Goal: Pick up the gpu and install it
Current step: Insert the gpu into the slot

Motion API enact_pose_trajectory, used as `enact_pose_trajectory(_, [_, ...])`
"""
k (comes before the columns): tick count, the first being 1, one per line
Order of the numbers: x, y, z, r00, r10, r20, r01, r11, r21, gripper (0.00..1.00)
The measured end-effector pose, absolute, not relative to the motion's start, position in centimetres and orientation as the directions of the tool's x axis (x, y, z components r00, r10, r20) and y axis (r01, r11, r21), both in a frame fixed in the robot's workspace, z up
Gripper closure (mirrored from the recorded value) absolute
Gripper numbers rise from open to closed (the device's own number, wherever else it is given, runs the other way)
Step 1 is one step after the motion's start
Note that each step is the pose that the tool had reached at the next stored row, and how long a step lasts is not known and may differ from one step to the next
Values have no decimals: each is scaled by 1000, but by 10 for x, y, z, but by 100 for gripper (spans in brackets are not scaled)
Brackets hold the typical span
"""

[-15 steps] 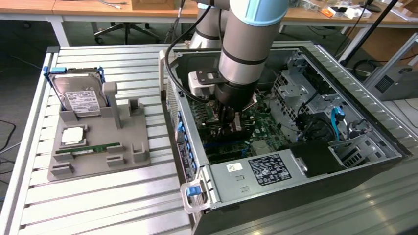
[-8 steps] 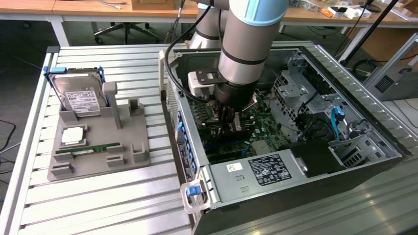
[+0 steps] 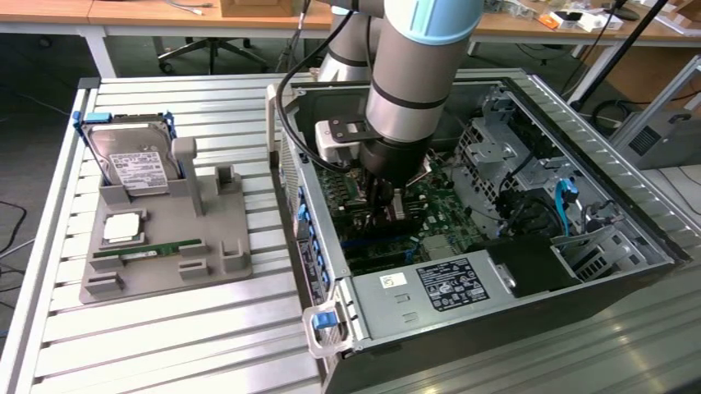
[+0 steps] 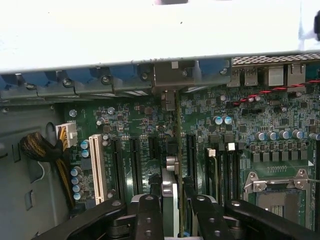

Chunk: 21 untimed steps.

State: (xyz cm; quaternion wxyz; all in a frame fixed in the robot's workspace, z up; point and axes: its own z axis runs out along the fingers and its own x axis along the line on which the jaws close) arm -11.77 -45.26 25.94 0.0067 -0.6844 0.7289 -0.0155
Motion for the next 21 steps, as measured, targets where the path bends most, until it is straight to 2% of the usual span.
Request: enact_pose_trajectory(21, [-118,-452,261,-31,-999,11,-999,30,-33,73])
